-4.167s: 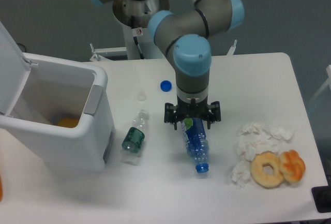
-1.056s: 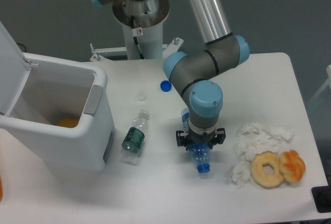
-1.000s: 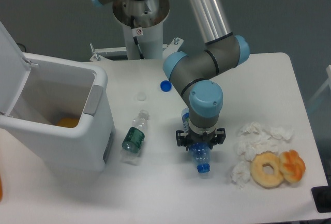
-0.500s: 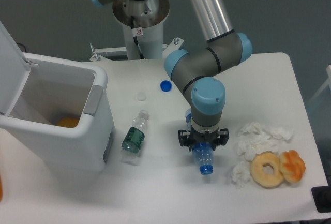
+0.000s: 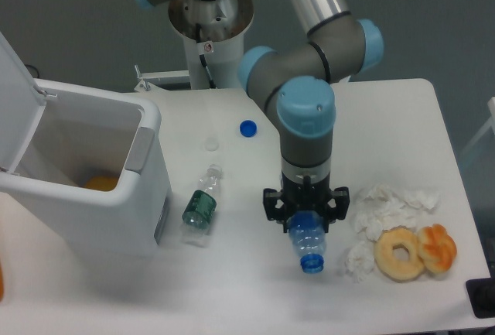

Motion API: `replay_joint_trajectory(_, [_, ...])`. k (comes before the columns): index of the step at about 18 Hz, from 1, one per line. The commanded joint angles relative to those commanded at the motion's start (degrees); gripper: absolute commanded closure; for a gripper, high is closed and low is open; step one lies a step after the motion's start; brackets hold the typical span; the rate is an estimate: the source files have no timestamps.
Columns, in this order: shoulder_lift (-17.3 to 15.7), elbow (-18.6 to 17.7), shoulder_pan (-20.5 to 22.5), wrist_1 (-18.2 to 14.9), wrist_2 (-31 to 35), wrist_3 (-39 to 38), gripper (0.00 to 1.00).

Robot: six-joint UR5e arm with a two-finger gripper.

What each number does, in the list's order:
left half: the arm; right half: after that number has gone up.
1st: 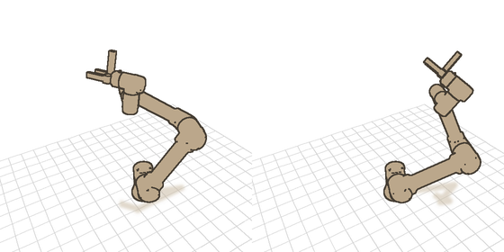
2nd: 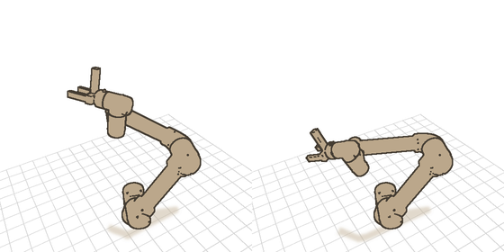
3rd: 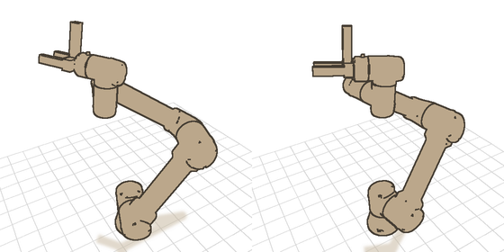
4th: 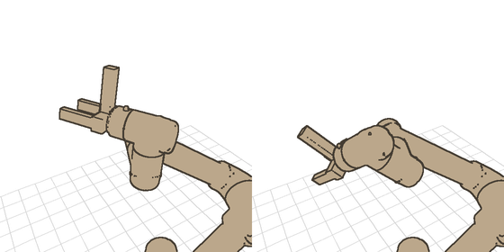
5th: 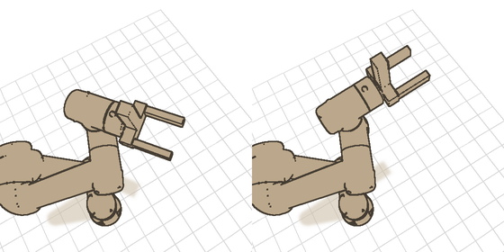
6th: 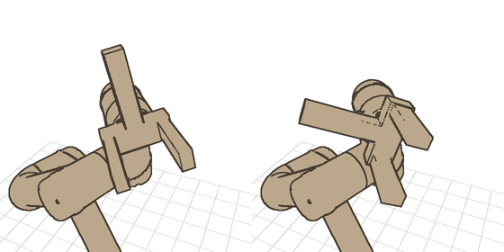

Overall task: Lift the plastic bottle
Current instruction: 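Lift the held bottle and swing it toward the trash bin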

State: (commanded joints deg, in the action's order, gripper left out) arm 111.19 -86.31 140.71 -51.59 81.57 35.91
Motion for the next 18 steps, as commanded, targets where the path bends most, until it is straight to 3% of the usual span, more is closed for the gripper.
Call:
replay_joint_trajectory(5, [-2.03, -0.44, -1.67, 0.00, -1.24, 12.50, 0.26])
replay_joint_trajectory(9, [-2.99, 0.79, -2.64, 0.00, -5.28, 12.78, 0.26])
replay_joint_trajectory(18, [-3.87, 0.17, -3.08, 0.00, -6.25, 12.78, 0.26])
